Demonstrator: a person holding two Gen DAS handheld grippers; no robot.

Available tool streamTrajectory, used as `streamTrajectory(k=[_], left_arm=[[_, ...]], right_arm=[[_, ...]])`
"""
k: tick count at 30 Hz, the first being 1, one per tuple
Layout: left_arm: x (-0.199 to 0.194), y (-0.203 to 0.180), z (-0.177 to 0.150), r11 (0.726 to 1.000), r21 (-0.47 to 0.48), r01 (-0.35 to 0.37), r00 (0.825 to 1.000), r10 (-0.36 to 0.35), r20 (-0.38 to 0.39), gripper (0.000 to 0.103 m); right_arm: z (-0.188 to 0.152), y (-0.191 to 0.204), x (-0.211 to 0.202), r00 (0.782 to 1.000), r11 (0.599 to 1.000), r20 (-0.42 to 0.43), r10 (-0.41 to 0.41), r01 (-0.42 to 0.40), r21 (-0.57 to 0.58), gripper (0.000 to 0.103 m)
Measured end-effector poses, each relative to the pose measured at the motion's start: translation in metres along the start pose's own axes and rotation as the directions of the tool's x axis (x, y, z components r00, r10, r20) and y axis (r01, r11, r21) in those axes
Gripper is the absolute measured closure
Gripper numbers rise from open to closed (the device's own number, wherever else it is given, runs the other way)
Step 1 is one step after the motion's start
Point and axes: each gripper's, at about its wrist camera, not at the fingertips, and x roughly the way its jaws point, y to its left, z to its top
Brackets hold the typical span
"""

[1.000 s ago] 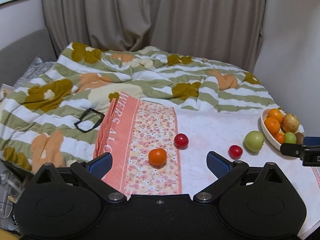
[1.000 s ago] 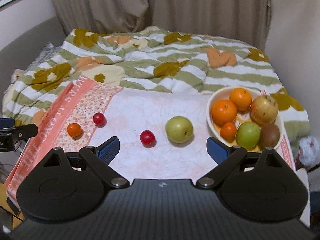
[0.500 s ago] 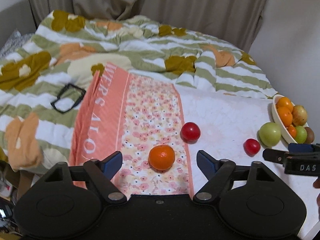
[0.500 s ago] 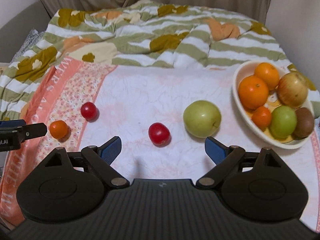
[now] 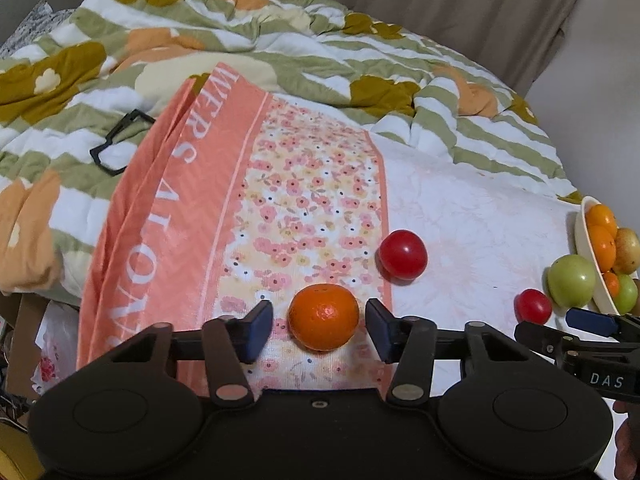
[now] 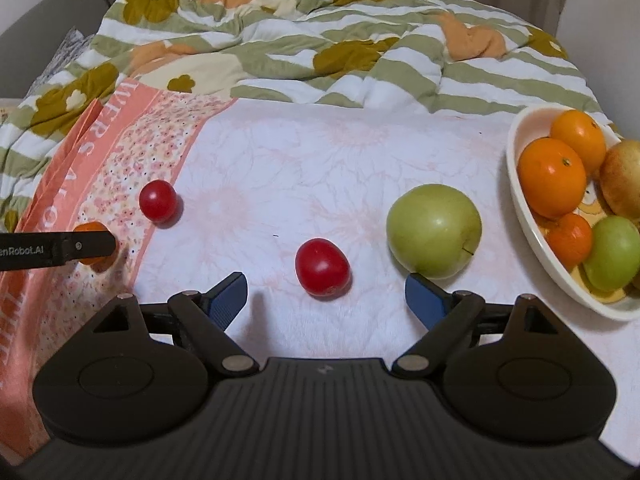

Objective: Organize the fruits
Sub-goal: 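Grasp a towel mandarin with the left tool while the right tool grasps a cherry tomato, then drop the mandarin in the bowl with the left tool while the right tool carries the tomato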

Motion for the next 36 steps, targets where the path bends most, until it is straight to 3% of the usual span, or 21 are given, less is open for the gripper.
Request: streamTrajectory(k=[3, 18, 21, 36], left_arm=[[0.000, -0.001, 0.000, 1.000, 0.008, 0.010, 1.000, -0.010, 0.008, 0.062], [-0.012, 0.001, -0.016, 1.000, 0.015, -0.023, 1.000, 0.023, 0.013, 0.062], [-0.016, 0.002, -0.019, 1.000, 0.009, -0.029, 0.999, 0.029, 0.015, 0.062], [-0.070, -0.006, -0.034, 0.999, 0.046, -0.024, 0.992, 0.019, 0.122, 0.062]], right_arm=[[0.002, 0.001, 0.004, 1.000, 1.000, -0.004, 0.014, -0.014, -0.010, 0.019], [0.005, 0.013, 0.013, 1.000, 0.996, -0.003, 0.001, -0.001, -0.091, 0.039], [0.005, 0.014, 0.012, 1.000, 0.995, 0.004, -0.017, 0.017, -0.099, 0.058], [-0.007, 0.014, -0.036, 0.997, 0.997, 0.076, -0.009, 0.015, -0.076, 0.058]])
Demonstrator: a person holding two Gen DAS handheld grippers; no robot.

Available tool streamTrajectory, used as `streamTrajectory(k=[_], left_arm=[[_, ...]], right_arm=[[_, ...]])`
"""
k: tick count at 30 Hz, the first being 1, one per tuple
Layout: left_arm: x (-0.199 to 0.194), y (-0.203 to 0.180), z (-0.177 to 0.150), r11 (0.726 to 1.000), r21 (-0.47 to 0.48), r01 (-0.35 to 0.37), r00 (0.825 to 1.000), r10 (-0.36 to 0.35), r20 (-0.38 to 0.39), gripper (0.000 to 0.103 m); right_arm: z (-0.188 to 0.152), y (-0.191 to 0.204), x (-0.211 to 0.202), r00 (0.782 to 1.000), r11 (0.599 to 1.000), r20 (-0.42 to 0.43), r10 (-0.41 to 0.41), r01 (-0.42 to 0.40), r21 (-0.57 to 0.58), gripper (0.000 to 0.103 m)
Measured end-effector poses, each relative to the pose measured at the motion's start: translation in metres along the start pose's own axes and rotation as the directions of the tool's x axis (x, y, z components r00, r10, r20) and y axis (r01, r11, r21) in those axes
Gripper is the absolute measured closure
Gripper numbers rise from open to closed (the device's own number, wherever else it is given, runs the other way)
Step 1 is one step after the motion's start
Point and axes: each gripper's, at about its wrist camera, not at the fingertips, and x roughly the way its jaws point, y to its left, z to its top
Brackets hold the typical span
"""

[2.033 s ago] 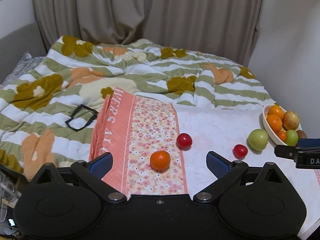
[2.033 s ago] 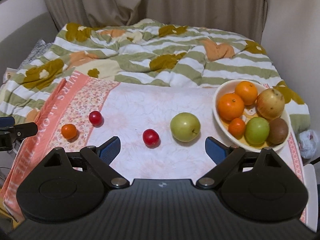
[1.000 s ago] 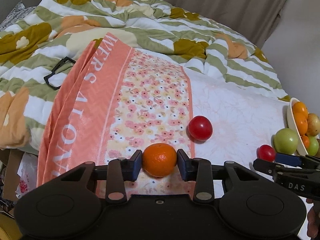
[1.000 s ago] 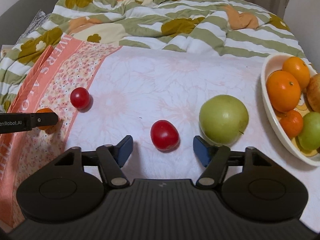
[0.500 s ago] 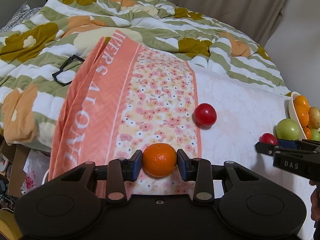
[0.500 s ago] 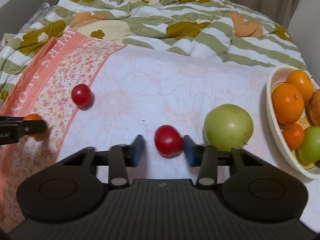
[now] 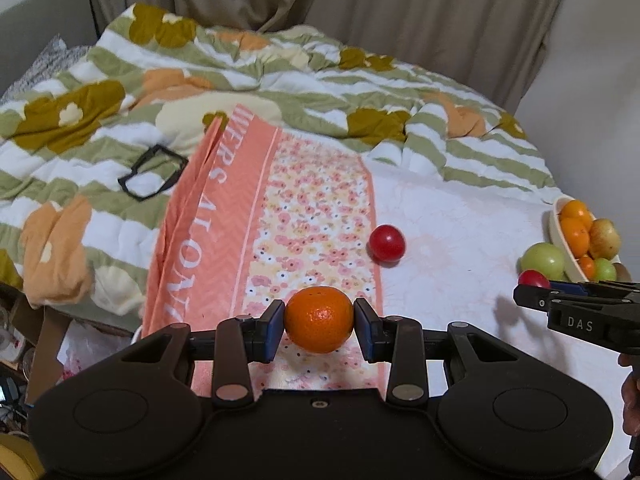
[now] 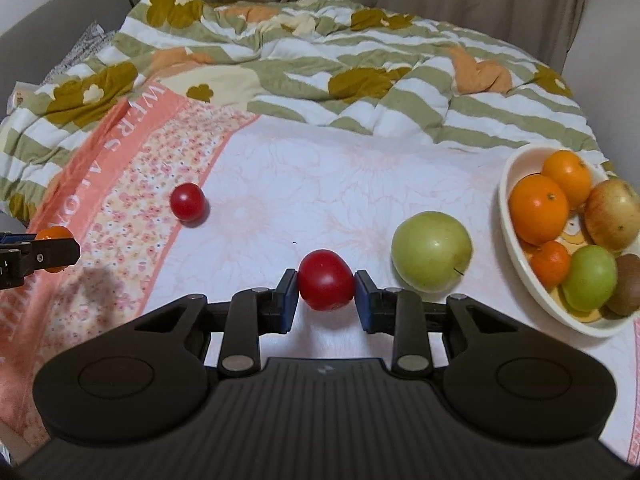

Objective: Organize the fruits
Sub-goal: 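Drop the mandarin in the bowl with the left tool while the right tool carries the tomato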

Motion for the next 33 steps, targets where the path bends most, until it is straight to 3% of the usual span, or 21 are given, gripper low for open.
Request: streamTrajectory(k=[10, 18, 26, 33], left_arm=[[-0.043, -0.024, -0.010, 0.994, 0.085, 0.064, 0.994, -0.072, 0.088, 0.062], [-0.064, -0.059, -0.015, 0.975, 0.167, 0.144, 0.980, -0.164, 0.112, 0.062], [-0.075, -0.114, -0.018, 0.962, 0.212, 0.170, 0.970, -0.201, 0.137, 0.062], [-0.068, -0.168, -0.022, 0.975, 0.164, 0.153, 0.975, -0.176, 0.136, 0.062]], right_arm=[[-0.020, -0.006, -0.066, 0.995, 0.996, 0.088, -0.052, 0.046, 0.075, 0.058], [-0.044, -0.028, -0.118, 0.989, 0.985, 0.113, -0.098, 0.080, 0.151, 0.058], [-0.066, -0.079, -0.154, 0.984, 0.977, 0.136, -0.116, 0.088, 0.194, 0.058], [-0.069, -0.138, -0.171, 0.984, 0.987, 0.156, -0.085, 0.061, 0.151, 0.058]])
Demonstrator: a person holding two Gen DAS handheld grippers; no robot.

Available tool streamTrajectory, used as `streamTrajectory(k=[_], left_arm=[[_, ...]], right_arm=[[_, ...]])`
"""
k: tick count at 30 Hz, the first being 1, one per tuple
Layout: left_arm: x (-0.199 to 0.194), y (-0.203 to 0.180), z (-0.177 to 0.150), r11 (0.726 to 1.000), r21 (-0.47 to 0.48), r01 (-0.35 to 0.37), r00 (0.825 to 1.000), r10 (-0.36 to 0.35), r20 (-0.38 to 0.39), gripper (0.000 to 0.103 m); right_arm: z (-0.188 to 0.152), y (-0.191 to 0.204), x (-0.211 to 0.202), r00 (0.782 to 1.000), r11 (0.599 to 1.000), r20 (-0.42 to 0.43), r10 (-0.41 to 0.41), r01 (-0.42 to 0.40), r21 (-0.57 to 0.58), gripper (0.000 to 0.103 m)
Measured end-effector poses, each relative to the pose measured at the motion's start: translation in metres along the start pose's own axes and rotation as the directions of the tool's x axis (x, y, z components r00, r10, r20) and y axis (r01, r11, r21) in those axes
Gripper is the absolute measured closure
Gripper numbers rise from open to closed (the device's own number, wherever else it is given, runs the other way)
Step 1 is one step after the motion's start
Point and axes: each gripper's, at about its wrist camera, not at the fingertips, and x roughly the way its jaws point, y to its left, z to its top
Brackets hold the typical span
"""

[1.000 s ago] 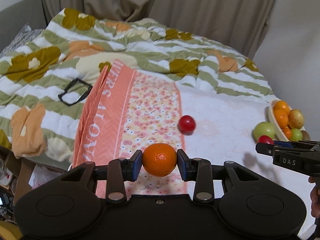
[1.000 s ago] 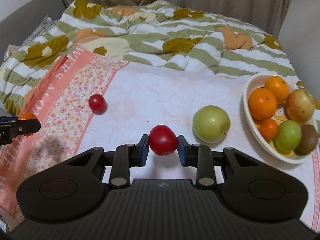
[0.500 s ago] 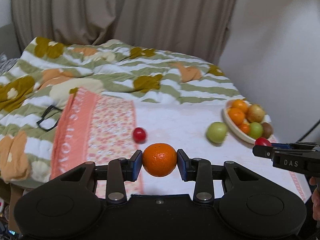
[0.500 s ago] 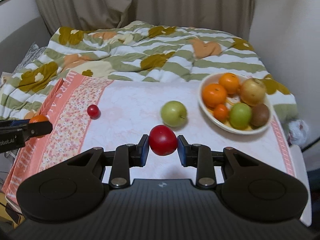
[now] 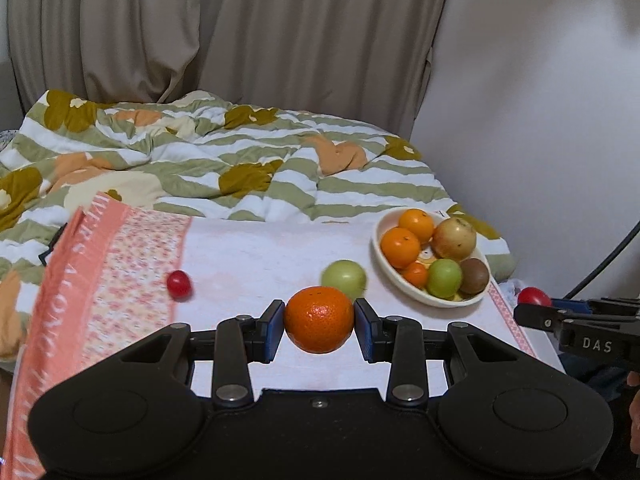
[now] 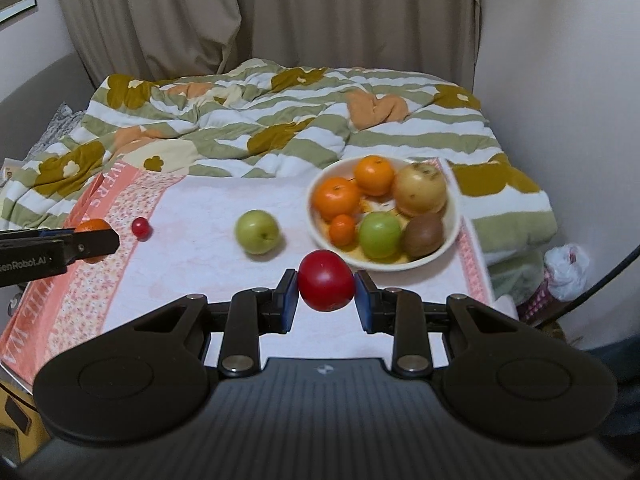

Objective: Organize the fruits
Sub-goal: 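Drop the mandarin in the bowl with the left tool while the right tool carries the tomato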

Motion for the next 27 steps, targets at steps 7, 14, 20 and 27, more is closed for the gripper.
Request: streamTrajectory(k=[7, 14, 20, 27], left_arm=[[0.021, -0.057, 0.010, 1.000, -0.007, -0.024, 1.000, 0.024, 0.020, 0.062], [0.056, -0.099, 0.029, 0.999, 0.007, -0.038, 0.999, 0.038, 0.029, 0.062], [0.096, -0.123, 0.049, 0.997, 0.074, -0.020, 1.000, 0.020, -0.004, 0.062], [0.158, -0.142, 0.063, 0.984, 0.177, 0.024, 0.997, -0.010, -0.080, 0.062]], right_arm=[[0.019, -0.059, 0.009, 0.999, 0.998, 0.023, 0.038, -0.037, -0.050, 0.058], [0.045, -0.103, 0.033, 0.998, 0.994, 0.021, 0.067, -0.065, -0.090, 0.058], [0.067, -0.124, 0.057, 0.997, 0.994, 0.017, 0.072, -0.070, -0.087, 0.058], [0.084, -0.139, 0.088, 0.999, 0.997, -0.001, 0.050, -0.050, -0.057, 0.058]])
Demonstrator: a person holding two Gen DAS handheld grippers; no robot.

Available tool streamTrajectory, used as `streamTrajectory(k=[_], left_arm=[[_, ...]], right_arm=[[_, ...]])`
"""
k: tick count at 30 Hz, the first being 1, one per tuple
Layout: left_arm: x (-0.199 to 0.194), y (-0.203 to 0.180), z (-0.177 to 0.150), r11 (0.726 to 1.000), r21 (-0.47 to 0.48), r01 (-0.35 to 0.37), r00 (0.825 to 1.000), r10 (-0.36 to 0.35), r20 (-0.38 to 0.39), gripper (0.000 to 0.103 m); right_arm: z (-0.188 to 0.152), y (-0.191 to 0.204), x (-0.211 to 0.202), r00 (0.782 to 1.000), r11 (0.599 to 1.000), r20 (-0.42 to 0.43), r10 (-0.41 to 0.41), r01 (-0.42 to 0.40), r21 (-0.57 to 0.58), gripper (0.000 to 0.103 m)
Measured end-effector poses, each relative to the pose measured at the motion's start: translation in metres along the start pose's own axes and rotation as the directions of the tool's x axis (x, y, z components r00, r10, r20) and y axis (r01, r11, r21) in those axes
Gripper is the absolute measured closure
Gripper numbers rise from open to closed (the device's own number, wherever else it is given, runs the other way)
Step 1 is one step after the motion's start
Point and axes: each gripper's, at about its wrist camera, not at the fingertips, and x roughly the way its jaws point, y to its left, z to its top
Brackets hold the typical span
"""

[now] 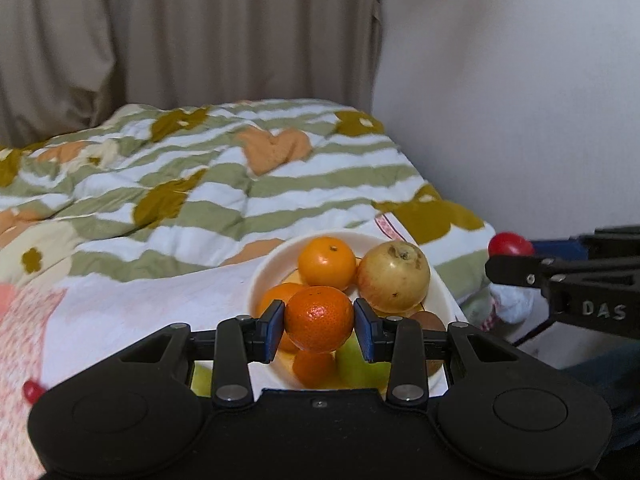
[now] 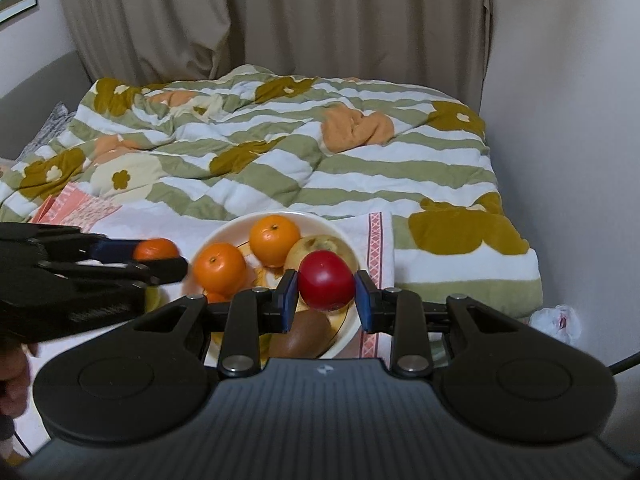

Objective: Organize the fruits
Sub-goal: 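Drop the mandarin in the bowl with the left tool while the right tool carries the tomato, then open the right tool to drop the cherry tomato in the bowl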

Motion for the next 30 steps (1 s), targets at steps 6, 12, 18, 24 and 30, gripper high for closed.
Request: streamTrajectory(k=[6, 12, 18, 24, 30], left_arm=[[0.042, -0.010, 0.005, 0.997, 0.074, 0.028, 0.998, -0.024, -0.056, 0.062], [0.062, -0.016, 0.003, 0.989, 0.145, 0.026, 0.997, -0.015, -0.080, 0.062], [0.062, -0.019, 0.003, 0.986, 0.165, 0.024, 0.997, -0.012, -0.073, 0.021], [0.042, -0.012, 0.007, 0.989, 0.144, 0.010, 0.999, -0.005, -0.035, 0.013], [0.023, 0.003, 0.008, 0.994, 0.103, -0.031, 0.999, 0.033, -0.010, 0.011]], right_arm=[[0.003, -0.010, 0.023, 0.999, 0.999, -0.039, -0.020, 0.021, 0.042, 0.058], [0.002, -0.015, 0.036, 0.998, 0.997, -0.063, -0.027, 0.031, 0.071, 0.057], [0.002, -0.019, 0.041, 0.997, 0.995, -0.072, -0.041, 0.047, 0.087, 0.058], [0.005, -0.018, 0.038, 0.997, 0.995, -0.068, -0.044, 0.050, 0.085, 0.058], [0.011, -0.008, 0.035, 0.998, 0.998, -0.060, -0.027, 0.031, 0.061, 0.058]])
